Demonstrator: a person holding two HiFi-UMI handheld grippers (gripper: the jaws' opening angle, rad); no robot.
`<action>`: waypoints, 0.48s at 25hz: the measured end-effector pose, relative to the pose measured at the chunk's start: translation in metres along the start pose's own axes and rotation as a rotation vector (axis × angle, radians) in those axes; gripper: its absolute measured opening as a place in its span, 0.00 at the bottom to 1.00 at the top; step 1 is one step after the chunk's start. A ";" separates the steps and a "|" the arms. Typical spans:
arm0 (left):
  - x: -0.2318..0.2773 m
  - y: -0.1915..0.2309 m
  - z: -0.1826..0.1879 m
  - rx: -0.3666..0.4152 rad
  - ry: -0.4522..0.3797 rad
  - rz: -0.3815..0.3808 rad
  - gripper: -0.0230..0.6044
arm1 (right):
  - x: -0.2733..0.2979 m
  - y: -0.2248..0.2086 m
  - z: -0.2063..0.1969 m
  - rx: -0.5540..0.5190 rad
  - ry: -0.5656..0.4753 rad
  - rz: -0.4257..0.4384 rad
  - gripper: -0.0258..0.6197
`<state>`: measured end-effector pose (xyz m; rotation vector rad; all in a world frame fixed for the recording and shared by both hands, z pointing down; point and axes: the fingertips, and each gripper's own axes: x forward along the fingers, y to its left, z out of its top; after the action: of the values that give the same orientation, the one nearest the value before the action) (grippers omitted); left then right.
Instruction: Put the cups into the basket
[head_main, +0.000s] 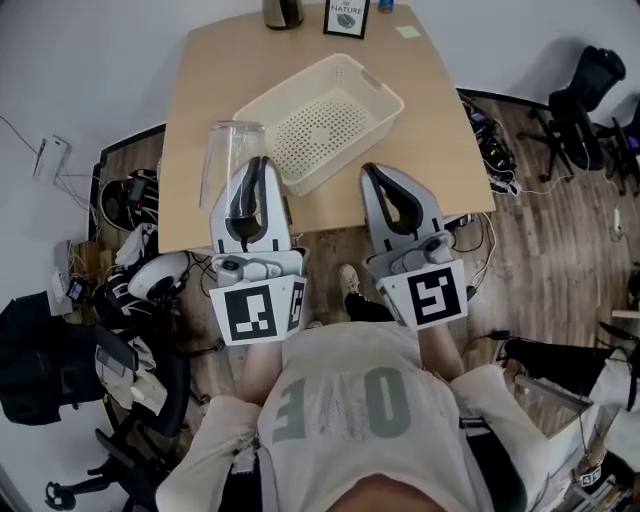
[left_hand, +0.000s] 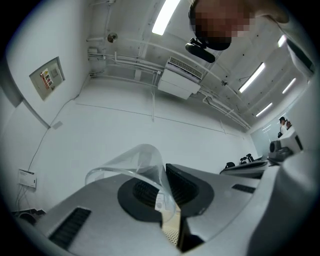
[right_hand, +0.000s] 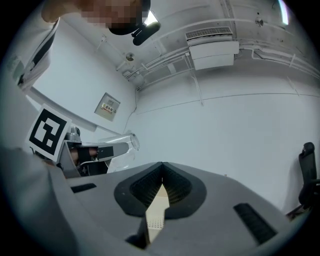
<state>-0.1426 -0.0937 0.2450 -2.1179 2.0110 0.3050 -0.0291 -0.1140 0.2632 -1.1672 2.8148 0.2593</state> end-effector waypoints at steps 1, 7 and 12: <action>0.010 -0.003 -0.002 0.000 0.001 0.002 0.09 | 0.008 -0.011 0.000 0.006 -0.003 0.000 0.04; 0.060 -0.014 -0.009 0.025 0.004 0.029 0.09 | 0.034 -0.064 -0.001 0.016 -0.030 0.010 0.04; 0.082 -0.019 -0.014 0.054 -0.002 0.047 0.09 | 0.046 -0.089 -0.010 0.038 -0.036 0.021 0.04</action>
<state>-0.1189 -0.1753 0.2351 -2.0397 2.0471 0.2578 0.0011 -0.2091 0.2551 -1.1144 2.7890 0.2245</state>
